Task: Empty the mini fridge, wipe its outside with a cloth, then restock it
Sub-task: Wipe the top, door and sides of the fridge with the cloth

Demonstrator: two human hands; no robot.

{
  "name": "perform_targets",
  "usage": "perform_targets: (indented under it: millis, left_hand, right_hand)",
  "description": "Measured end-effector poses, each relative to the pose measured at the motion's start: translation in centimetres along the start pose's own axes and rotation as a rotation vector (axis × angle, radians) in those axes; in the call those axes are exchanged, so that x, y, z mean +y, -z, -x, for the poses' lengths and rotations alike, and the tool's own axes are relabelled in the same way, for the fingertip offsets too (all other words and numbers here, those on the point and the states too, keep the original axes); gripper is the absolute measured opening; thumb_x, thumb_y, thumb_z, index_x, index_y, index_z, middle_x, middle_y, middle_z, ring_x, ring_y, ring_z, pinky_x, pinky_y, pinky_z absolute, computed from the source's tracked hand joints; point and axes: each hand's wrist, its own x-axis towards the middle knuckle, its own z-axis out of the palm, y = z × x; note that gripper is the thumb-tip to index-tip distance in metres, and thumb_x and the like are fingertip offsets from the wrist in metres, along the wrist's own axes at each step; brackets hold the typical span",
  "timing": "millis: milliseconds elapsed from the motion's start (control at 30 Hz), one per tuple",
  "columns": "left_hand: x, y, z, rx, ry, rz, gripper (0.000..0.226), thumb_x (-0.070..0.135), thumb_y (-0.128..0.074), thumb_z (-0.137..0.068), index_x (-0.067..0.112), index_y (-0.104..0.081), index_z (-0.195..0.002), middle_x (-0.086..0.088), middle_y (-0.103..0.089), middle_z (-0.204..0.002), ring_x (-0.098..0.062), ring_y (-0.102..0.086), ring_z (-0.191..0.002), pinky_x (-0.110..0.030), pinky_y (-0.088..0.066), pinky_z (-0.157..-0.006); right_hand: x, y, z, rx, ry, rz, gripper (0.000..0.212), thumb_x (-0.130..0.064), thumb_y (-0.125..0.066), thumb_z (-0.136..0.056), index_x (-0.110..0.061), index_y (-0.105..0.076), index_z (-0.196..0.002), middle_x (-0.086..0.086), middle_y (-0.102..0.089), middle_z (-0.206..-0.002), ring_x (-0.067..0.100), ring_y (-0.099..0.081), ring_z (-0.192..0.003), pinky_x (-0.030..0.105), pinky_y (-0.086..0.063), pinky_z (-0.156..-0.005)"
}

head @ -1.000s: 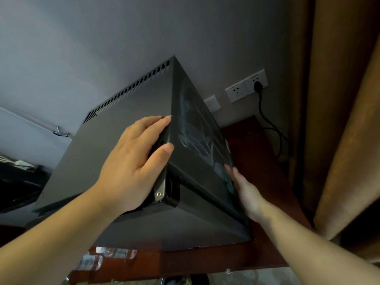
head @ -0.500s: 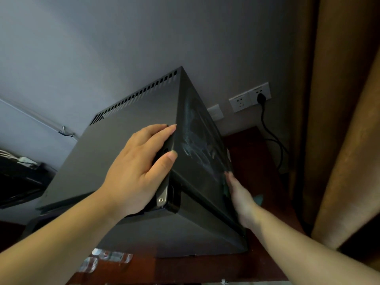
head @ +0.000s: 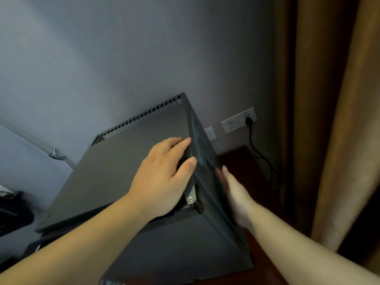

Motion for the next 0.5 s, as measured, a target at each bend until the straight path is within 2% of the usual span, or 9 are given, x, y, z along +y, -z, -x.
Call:
perform_targets:
  millis: [67,167,300,333,400,500]
  left_hand:
    - [-0.1,0.0,0.0,0.009,-0.003,0.013,0.063,0.057,-0.025,-0.096,0.034,-0.037,-0.154,0.021,-0.035,-0.153,0.001,-0.024,-0.141,-0.023,-0.024,-0.114]
    - [-0.2,-0.1,0.0,0.036,-0.001,0.043,0.053,0.048,-0.03,-0.104,0.032,-0.038,-0.153,0.02,-0.038,-0.152,0.0,-0.027,-0.141,-0.023,-0.025,-0.112]
    - [-0.3,-0.1,0.2,0.048,0.007,0.075,0.051,0.041,-0.032,-0.104,0.03,-0.038,-0.154,0.018,-0.038,-0.155,-0.001,-0.025,-0.143,-0.023,-0.023,-0.116]
    - [-0.3,-0.1,0.2,0.048,0.005,0.078,0.051,0.041,-0.032,-0.104,0.029,-0.037,-0.154,0.018,-0.037,-0.156,-0.001,-0.025,-0.144,-0.024,-0.023,-0.117]
    - [-0.3,0.0,0.1,0.05,0.0,0.078,0.051,0.04,-0.032,-0.104,0.029,-0.037,-0.154,0.016,-0.037,-0.157,-0.003,-0.025,-0.145,-0.028,-0.024,-0.12]
    - [-0.3,-0.1,0.1,0.069,0.011,0.089,0.051,0.038,-0.033,-0.105,0.027,-0.036,-0.155,0.014,-0.036,-0.157,-0.004,-0.026,-0.146,-0.028,-0.024,-0.119]
  right_hand:
    - [-2.4,-2.1,0.2,-0.046,0.093,0.019,0.056,-0.065,-0.034,-0.099,-0.037,-0.053,-0.143,-0.007,-0.064,-0.136,0.012,-0.061,-0.124,0.035,-0.046,-0.105]
    - [-3.6,-3.4,0.7,-0.061,0.204,0.1,0.057,-0.065,-0.028,-0.101,-0.04,-0.044,-0.149,-0.015,-0.05,-0.149,0.006,-0.047,-0.137,0.035,-0.033,-0.117]
    - [-1.3,-2.2,1.4,0.018,0.135,0.09,0.085,-0.091,-0.053,-0.07,-0.046,-0.05,-0.143,-0.007,-0.056,-0.146,0.017,-0.055,-0.131,0.047,-0.035,-0.116]
    - [-1.3,-2.3,1.8,0.012,0.125,0.088,0.083,-0.089,-0.051,-0.074,-0.044,-0.049,-0.144,-0.006,-0.056,-0.146,0.017,-0.055,-0.13,0.047,-0.036,-0.116]
    - [-2.5,-3.3,2.3,-0.052,0.148,0.076,0.066,-0.076,-0.037,-0.092,-0.041,-0.046,-0.147,-0.009,-0.056,-0.145,0.013,-0.054,-0.132,0.043,-0.034,-0.118]
    - [-4.8,-5.5,3.6,-0.101,0.258,0.112,0.058,-0.069,-0.032,-0.097,-0.042,-0.048,-0.146,-0.013,-0.052,-0.148,0.005,-0.047,-0.137,0.037,-0.029,-0.12]
